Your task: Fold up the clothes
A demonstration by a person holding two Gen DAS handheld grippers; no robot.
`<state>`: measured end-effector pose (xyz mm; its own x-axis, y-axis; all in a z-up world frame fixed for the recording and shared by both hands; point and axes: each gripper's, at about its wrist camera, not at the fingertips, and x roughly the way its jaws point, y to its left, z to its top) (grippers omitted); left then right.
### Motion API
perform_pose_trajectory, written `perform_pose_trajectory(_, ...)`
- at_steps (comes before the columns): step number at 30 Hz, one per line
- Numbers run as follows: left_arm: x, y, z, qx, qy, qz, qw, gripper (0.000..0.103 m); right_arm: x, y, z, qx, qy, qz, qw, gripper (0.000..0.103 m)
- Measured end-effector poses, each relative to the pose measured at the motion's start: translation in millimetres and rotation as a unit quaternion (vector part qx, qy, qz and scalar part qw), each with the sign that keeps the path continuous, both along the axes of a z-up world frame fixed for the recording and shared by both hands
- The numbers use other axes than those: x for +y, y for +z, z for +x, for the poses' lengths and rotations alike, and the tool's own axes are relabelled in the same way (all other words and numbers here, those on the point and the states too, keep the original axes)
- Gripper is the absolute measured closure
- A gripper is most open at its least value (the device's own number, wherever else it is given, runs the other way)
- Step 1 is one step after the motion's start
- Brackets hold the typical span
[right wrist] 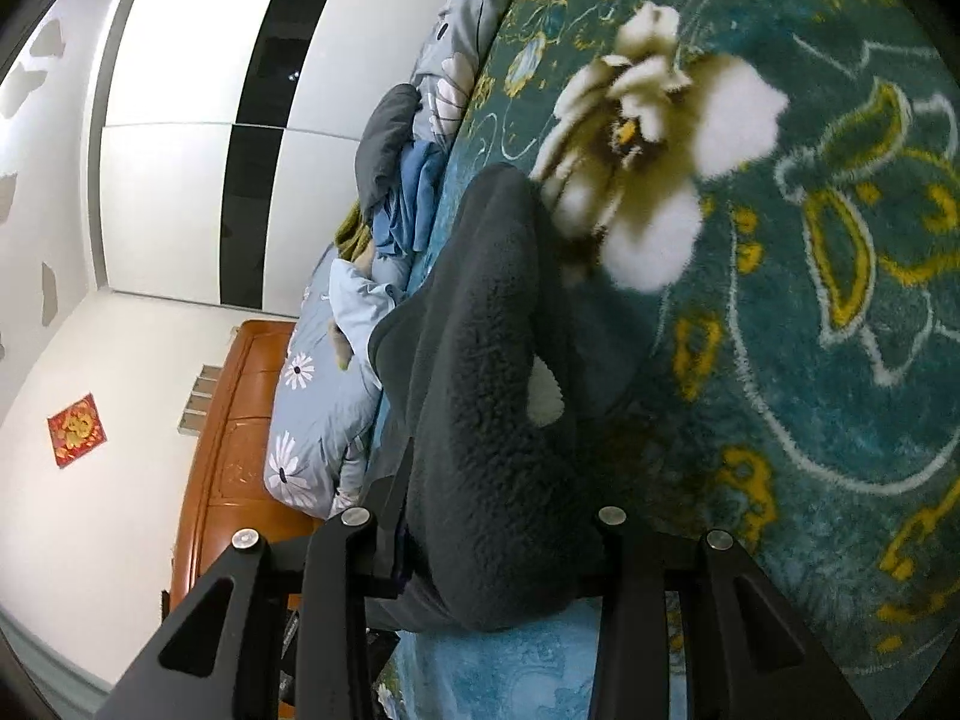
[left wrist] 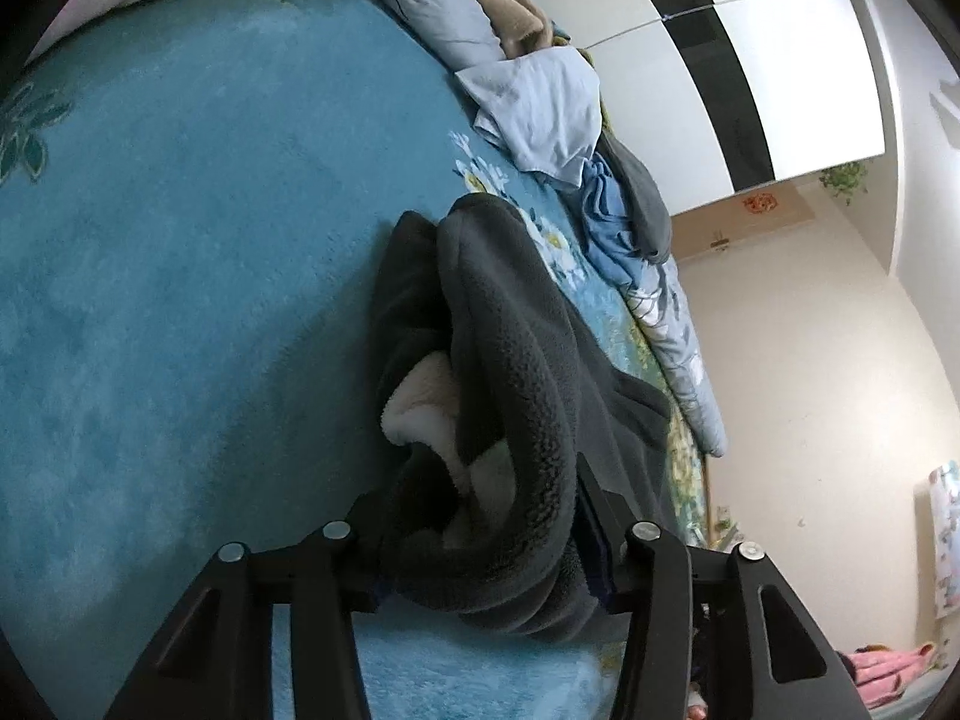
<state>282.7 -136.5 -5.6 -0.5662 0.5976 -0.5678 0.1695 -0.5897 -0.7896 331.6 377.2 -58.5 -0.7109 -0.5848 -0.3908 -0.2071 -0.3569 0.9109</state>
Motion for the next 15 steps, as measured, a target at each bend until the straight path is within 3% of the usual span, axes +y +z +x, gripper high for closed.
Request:
perform_pose_trajectory(6,-3,-7,6,-0.011,0.002,0.018,0.9998,0.032,1,-2,2,0.005,0.005,0.005,1.0,0.061)
perform_pose_trajectory(10,-2,-13,8,-0.017,0.012,0.0,0.9998,0.021,3,-7,6,0.008,0.012,0.006,1.0,0.053)
perform_pose_trajectory(15,4,-18,0,-0.004,0.021,0.013,0.9997,0.018,6,-12,12,0.024,0.02,-0.003,1.0,0.049)
